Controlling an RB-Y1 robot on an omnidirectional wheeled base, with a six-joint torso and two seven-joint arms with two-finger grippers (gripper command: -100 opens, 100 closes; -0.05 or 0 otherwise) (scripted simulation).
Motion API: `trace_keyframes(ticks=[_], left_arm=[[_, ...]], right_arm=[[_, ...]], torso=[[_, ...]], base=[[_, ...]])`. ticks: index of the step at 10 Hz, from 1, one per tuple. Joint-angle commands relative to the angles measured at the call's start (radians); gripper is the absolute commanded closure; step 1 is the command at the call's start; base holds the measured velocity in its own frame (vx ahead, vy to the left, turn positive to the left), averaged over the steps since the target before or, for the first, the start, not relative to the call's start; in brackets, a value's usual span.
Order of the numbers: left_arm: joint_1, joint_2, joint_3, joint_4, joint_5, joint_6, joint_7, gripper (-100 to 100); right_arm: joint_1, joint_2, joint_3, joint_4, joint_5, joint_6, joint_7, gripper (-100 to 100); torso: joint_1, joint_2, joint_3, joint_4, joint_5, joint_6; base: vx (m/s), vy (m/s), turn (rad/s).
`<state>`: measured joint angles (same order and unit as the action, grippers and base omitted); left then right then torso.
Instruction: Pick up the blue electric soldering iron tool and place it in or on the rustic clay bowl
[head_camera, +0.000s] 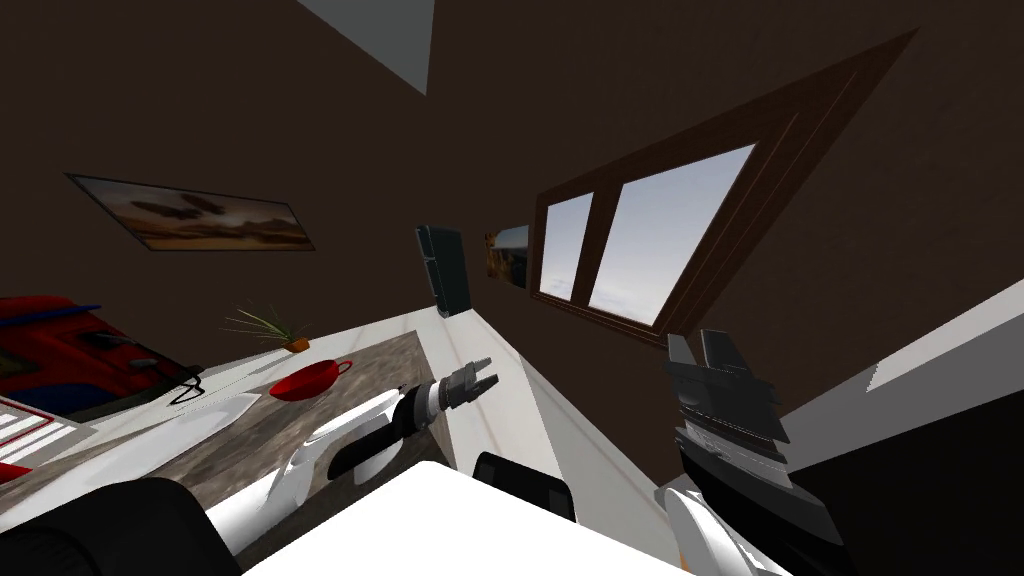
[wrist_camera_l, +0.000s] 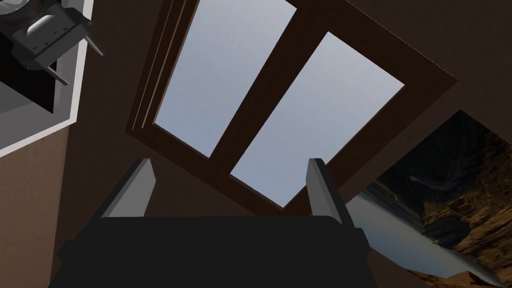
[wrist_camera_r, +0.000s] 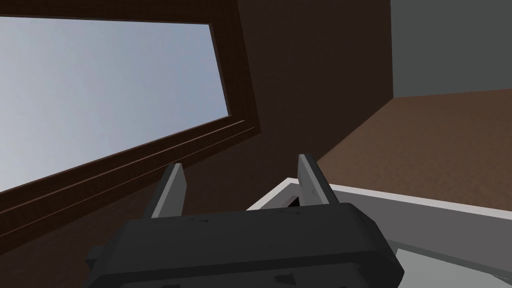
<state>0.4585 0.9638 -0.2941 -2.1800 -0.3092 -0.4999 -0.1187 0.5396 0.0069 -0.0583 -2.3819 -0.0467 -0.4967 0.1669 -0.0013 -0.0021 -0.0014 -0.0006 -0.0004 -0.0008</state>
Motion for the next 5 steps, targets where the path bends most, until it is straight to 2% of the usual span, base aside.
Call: trace_keyframes(ticks=[1,4,5], left_arm=[[-0.003,0.050,-0.016,0.037,-0.021,-0.003,0.010,-100],[-0.001,0.149,-0.027,0.070,-0.039,-0.006,0.019,-100],[0.002,0.180,-0.038,0.105,-0.057,-0.009,0.029,-100]], right_arm=[[0.000,0.000,0.000,0.000,0.000,0.000,0.000,0],[0.000,0.000,0.000,0.000,0.000,0.000,0.000,0],[0.000,0.000,0.000,0.000,0.000,0.000,0.000,0]], torso=[[0.000,0.000,0.000,0.000,0.000,0.000],[0.000,0.000,0.000,0.000,0.000,0.000],[0.001,0.000,0.000,0.000,0.000,0.000]], base=[[0.055,-0.010,-0.098],[0.056,-0.003,-0.056],[0.061,0.019,-0.072]])
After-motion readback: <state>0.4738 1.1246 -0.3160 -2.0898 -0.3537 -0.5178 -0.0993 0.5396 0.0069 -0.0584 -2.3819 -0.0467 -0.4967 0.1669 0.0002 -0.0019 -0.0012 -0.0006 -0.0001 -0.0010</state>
